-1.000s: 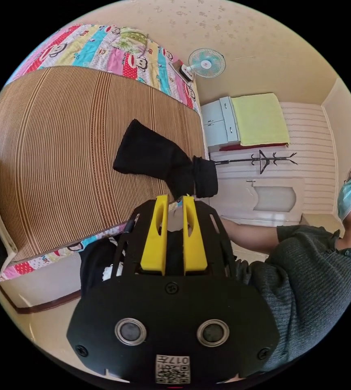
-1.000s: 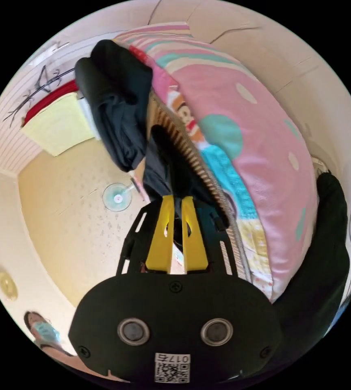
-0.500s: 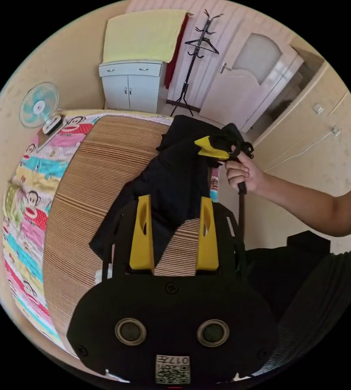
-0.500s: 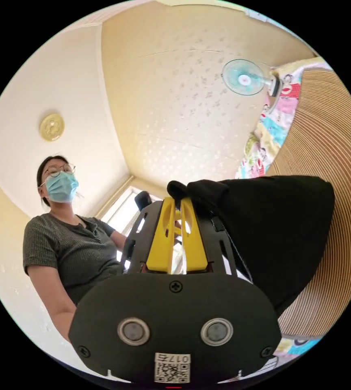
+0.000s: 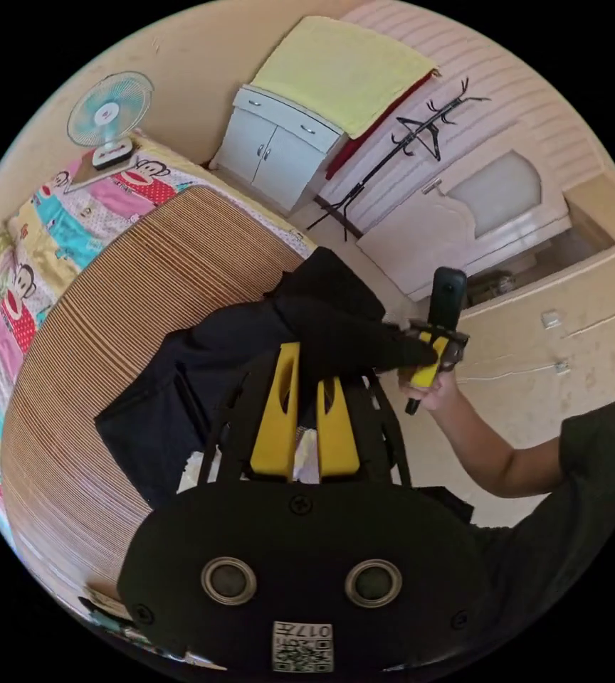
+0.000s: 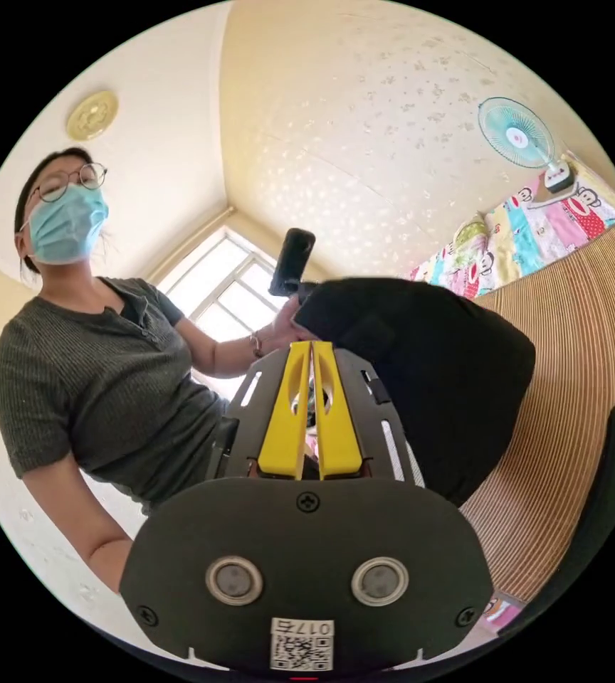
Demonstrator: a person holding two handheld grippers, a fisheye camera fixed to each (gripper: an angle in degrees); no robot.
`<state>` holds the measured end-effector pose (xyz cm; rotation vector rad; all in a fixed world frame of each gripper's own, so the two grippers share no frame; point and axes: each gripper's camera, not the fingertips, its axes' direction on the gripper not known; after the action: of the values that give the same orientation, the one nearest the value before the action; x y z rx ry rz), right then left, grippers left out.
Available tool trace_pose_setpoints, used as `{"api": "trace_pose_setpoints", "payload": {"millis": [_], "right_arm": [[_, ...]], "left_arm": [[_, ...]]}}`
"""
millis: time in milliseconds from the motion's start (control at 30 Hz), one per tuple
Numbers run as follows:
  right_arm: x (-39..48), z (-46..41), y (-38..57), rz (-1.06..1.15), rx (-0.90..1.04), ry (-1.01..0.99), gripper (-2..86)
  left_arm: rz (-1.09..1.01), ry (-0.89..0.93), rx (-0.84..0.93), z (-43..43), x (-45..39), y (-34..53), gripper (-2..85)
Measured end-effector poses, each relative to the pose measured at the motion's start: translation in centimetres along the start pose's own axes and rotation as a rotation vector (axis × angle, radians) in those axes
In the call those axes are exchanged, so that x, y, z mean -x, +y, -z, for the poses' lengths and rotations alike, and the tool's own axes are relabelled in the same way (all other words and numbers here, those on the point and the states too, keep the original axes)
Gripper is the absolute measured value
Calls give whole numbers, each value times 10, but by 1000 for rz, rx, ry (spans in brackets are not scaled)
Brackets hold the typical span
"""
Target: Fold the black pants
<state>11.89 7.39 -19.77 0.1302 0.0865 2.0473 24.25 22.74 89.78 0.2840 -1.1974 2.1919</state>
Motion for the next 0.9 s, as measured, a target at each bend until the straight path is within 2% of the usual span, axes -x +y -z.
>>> {"api": "trace_pose_setpoints", "payload": {"millis": [67, 233, 333, 433, 533, 700, 833, 900], "right_arm": [[18, 2, 36, -2, -13, 60, 11], [42, -5, 145, -172, -38, 424, 21], [41, -44, 201, -242, -18, 551, 38], [25, -111, 227, -350, 138, 587, 102], [45, -186, 229, -238, 204, 708, 139], [90, -316, 224, 36, 242, 1171, 183], [166, -355, 220, 218, 34, 1112, 182], [224, -359, 225, 244, -132, 1001, 189]], "left_arm": [[81, 111, -33, 22, 10, -3, 37], [143, 220, -223, 109, 2, 19, 38], [130, 209, -306, 164, -20, 42, 38], [52, 103, -383, 223, -58, 71, 38], [-4, 73, -465, 277, -94, 104, 37], [-118, 54, -613, 354, -158, 163, 32], [-206, 39, -753, 420, -215, 222, 31], [-237, 17, -813, 451, -235, 249, 33]]}}
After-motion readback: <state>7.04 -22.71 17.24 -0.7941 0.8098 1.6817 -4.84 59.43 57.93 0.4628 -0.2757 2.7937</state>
